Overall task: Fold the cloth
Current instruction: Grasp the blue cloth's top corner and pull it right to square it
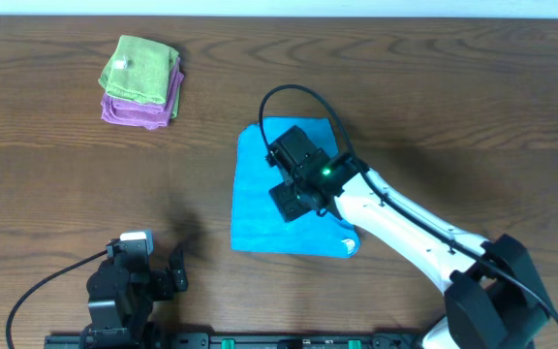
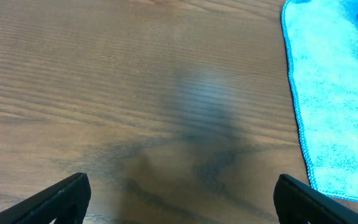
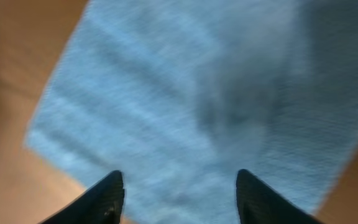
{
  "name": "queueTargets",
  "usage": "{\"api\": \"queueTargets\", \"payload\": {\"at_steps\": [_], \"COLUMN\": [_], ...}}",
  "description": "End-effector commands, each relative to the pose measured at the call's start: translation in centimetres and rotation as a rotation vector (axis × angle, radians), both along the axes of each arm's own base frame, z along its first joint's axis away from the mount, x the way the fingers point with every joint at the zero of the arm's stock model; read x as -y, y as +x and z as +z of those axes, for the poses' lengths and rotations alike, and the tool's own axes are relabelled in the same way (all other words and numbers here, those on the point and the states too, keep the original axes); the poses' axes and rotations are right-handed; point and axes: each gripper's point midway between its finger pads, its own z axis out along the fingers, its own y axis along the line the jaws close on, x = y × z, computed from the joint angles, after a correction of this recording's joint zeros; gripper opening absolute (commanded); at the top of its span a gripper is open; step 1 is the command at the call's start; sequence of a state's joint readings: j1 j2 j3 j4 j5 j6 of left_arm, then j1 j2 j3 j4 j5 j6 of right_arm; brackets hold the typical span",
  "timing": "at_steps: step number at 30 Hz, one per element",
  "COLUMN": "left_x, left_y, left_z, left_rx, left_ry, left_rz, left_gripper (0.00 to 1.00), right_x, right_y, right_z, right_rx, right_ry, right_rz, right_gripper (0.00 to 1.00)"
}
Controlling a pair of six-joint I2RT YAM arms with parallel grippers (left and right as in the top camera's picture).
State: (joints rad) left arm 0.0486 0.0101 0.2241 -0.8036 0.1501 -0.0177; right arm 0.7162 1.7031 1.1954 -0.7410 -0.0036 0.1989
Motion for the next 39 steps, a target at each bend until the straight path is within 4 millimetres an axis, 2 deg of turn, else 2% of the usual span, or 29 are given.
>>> {"api": "queueTargets", "payload": {"at_steps": [1,5,7,10,20,23,29,33,39], "left_x": [-0.1,-0.1,-0.1,-0.1,-0.1,-0.1,-0.1,-0.1,-0.1], "left_y": [-1.0,-1.0,-1.0,-1.0,-1.0,-1.0,-1.0,-1.0,-1.0], "left_z": [-1.4,-1.4,-1.4,-1.4,-1.4,-1.4,-1.4,-1.4,-1.4], "left_rx": [-0.062,-0.062,-0.062,-0.062,-0.062,-0.062,-0.062,-0.062,-0.062], "left_ry": [0.022,0.022,0.022,0.022,0.021,0.022,0.022,0.022,0.022], "left_rz": [-0.01,-0.01,-0.01,-0.01,-0.01,-0.01,-0.01,-0.01,-0.01], "left_gripper": [0.95,0.95,0.95,0.95,0.95,0.95,0.95,0.95,0.95], "right_x": [1.8,1.8,1.7,1.9,1.4,1.8,1.7,1.8,1.9], "right_y": [2.7,6.6,8.2,10.0,14.0,14.6,15.4,14.9,15.2], "right_z": [0.4,1.7,1.6,0.4,-3.7,-4.9,-4.8,-6.4,-6.5], "right_rx": [0.126,0.283,0.323,0.342,0.36,0.349,0.373,0.336,0.348], "right_ry": [-0.096,-0.086,-0.065,-0.054,-0.046,-0.056,-0.04,-0.053,-0.059], "right_rz": [-0.001,-0.05,-0.067,-0.097,-0.14,-0.153,-0.163,-0.154,-0.162], "right_gripper": [0.51,0.47,0.45,0.44,0.43,0.43,0.4,0.36,0.21]}}
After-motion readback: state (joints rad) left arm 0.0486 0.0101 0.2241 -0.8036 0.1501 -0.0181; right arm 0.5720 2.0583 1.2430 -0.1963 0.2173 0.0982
